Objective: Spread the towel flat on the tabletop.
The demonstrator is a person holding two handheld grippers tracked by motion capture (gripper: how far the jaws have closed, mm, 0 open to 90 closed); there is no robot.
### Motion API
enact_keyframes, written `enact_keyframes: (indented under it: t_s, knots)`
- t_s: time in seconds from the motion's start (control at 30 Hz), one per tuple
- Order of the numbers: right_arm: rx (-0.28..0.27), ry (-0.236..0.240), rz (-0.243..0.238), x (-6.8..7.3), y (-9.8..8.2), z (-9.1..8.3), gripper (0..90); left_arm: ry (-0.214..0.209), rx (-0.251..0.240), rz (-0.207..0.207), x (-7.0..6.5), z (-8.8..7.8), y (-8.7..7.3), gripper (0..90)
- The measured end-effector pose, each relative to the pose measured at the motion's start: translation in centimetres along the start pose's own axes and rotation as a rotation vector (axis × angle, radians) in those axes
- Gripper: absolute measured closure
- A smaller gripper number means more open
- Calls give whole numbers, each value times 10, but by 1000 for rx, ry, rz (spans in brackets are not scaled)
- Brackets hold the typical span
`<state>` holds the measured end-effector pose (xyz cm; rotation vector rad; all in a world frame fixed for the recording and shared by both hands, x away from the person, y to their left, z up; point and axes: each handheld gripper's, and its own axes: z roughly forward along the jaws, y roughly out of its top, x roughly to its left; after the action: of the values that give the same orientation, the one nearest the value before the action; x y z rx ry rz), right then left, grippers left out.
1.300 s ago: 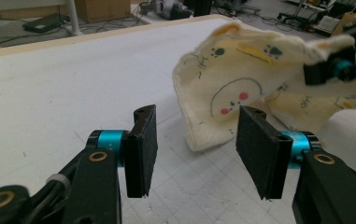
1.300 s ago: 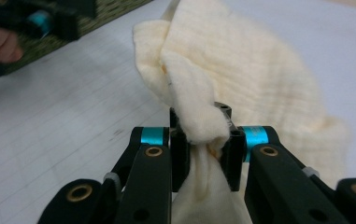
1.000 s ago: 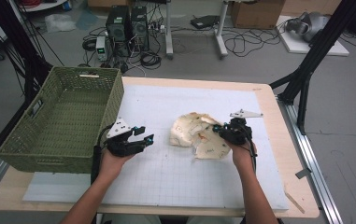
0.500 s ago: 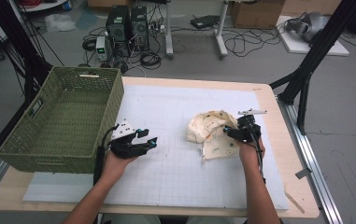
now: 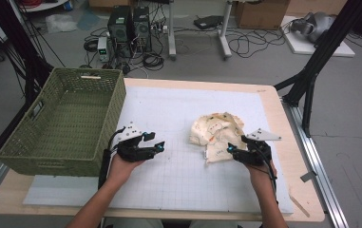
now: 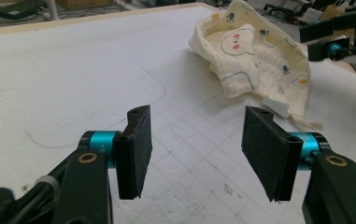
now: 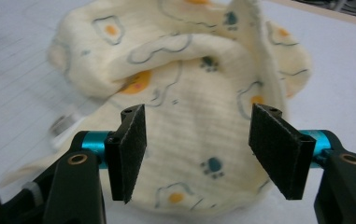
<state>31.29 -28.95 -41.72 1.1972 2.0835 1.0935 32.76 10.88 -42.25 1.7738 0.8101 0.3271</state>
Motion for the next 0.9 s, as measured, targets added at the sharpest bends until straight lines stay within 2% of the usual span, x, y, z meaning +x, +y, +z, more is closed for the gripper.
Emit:
enact_keyframes:
  t_s: [0.07,0.1,0.17,0.27,0.3,0.37,0.53,0.7,0.77,0.9]
  knots:
    - [-3,32,-21,8,-3,-3,368,16,-3,3,-1,4,1,418]
    - [-5,48,-38,11,-4,-4,364,26,-10,-8,-1,6,1,407]
    - [-20,73,-52,16,-4,-7,356,15,-29,-38,0,11,3,391]
    - [-33,116,-65,20,-4,-10,350,-4,-35,-55,1,18,6,375]
    - [-35,116,-85,20,-4,-11,349,-10,-44,-68,1,21,7,374]
    - [-37,132,-89,21,-4,-12,347,-15,-44,-77,2,26,10,374]
    - [-44,136,-79,17,-5,-11,345,-13,-44,-104,4,41,23,366]
    - [-48,131,-42,10,-8,-12,343,-24,4,-119,5,63,35,345]
    - [-54,128,-36,8,-8,-12,343,4,39,-110,3,74,38,340]
    - [-47,131,-37,8,-9,-10,342,0,85,-89,-3,95,38,339]
